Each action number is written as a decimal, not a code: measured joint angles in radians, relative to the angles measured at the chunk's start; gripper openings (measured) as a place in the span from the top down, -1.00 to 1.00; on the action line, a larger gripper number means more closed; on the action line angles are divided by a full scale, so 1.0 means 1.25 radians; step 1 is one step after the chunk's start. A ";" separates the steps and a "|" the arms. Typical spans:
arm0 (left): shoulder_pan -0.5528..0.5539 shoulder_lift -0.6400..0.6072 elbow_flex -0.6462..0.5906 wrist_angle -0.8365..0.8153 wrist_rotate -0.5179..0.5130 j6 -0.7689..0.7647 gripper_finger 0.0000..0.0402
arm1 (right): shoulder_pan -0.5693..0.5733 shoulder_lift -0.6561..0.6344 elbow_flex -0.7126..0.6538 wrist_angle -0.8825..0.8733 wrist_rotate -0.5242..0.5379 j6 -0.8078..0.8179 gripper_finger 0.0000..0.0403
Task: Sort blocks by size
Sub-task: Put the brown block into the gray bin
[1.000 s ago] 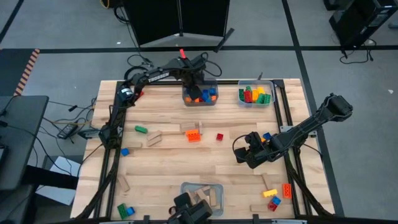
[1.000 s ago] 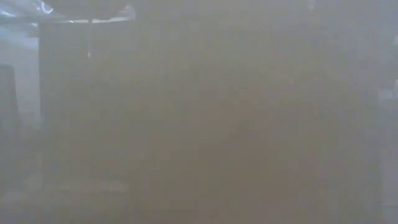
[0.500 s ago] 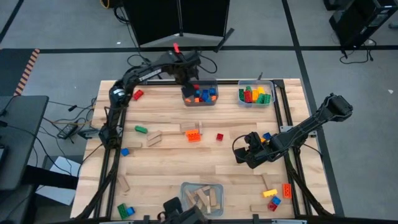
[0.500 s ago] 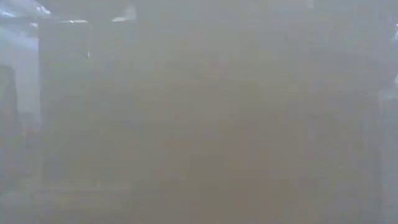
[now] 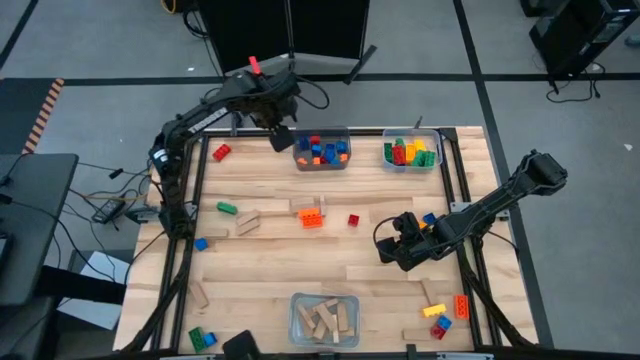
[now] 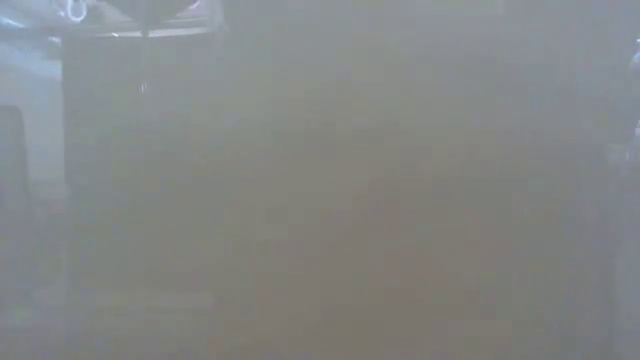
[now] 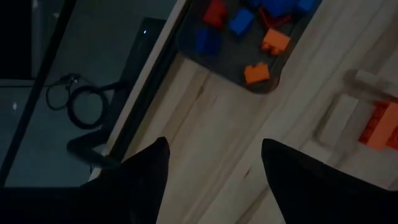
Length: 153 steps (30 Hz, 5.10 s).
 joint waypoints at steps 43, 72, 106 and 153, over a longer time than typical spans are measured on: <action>-0.245 -0.208 -0.833 0.369 0.099 -0.185 -0.30 | 0.000 0.000 0.000 0.044 0.033 -0.059 -0.14; -0.263 -0.091 -0.898 0.346 0.133 -0.186 -0.20 | 0.000 0.000 0.000 0.060 0.036 -0.059 -0.14; -0.475 -0.201 -0.483 0.336 0.084 -0.478 0.40 | -0.017 0.000 0.000 0.066 0.032 -0.254 -0.14; -0.908 0.100 -0.368 0.610 0.074 -0.702 0.10 | 0.123 0.001 0.023 0.167 0.096 -0.059 -0.03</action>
